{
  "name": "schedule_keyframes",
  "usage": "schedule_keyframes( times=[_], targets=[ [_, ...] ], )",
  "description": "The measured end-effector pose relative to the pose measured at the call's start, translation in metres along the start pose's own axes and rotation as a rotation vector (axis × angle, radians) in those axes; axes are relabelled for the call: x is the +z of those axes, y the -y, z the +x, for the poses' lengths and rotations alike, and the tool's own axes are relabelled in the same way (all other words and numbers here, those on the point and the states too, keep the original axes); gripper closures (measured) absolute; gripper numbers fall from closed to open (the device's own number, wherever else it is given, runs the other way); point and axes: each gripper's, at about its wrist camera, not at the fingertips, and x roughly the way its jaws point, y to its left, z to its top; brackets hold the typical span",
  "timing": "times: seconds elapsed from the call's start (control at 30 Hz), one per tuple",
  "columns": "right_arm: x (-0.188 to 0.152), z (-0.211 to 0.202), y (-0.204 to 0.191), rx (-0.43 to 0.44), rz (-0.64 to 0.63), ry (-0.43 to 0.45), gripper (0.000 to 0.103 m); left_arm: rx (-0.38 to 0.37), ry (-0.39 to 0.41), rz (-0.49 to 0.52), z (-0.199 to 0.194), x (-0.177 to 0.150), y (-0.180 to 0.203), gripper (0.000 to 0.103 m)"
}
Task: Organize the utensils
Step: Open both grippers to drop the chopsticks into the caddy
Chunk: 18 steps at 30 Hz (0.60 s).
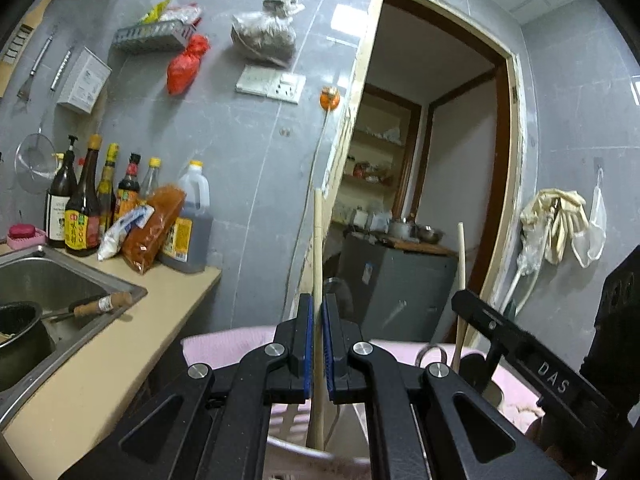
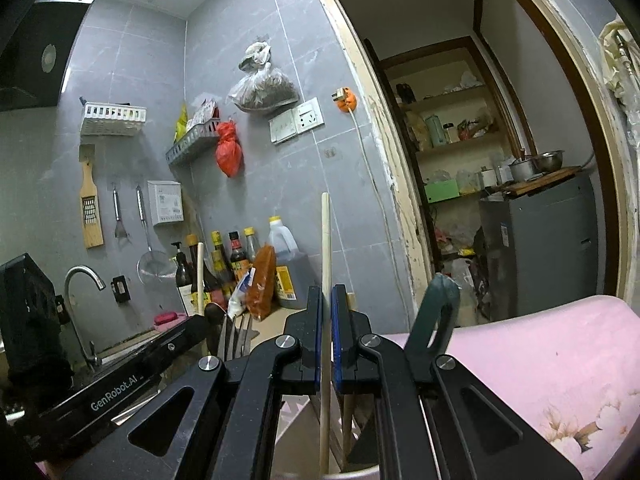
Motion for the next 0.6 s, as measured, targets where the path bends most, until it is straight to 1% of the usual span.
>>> schedule_keyframes(
  times=[0.07,0.1,0.17,0.2,0.3,0.37,0.4,0.43,0.47,0.5,0.6],
  targets=[
    [0.002,-0.001,-0.001,-0.006,-0.003,-0.016,0.096,-0.013,-0.029,-0.004,-0.001,0.002,0.000,0.098],
    [0.004,-0.003,-0.002,-0.010,-0.002,-0.025,0.090,-0.021,-0.042,-0.011,-0.001,0.003,-0.001,0.098],
    [0.007,-0.006,-0.003,-0.016,0.004,-0.033,0.075,-0.026,-0.072,-0.020,-0.002,0.006,-0.001,0.098],
    [0.010,-0.010,-0.004,-0.018,0.009,-0.032,0.074,-0.038,-0.095,-0.025,-0.003,0.009,-0.002,0.097],
    [0.019,-0.021,-0.005,-0.039,0.019,-0.043,0.074,-0.045,-0.136,-0.022,-0.006,0.015,0.002,0.096],
    [0.026,-0.030,-0.006,-0.056,0.025,-0.048,0.071,-0.045,-0.163,-0.020,-0.010,0.022,0.006,0.088],
    [0.028,-0.035,-0.006,-0.063,0.027,-0.049,0.069,-0.045,-0.170,-0.022,-0.013,0.025,0.008,0.081],
    [0.034,-0.043,-0.006,-0.075,0.028,-0.052,0.064,-0.049,-0.177,-0.027,-0.017,0.029,0.011,0.074],
    [0.038,-0.050,-0.006,-0.080,0.030,-0.052,0.060,-0.048,-0.179,-0.032,-0.022,0.033,0.014,0.071],
    [0.043,-0.057,-0.006,-0.089,0.031,-0.054,0.059,-0.044,-0.180,-0.034,-0.027,0.036,0.017,0.068],
    [0.059,-0.080,-0.005,-0.125,0.031,-0.062,0.055,-0.038,-0.195,-0.037,-0.044,0.051,0.030,0.064]
  ],
)
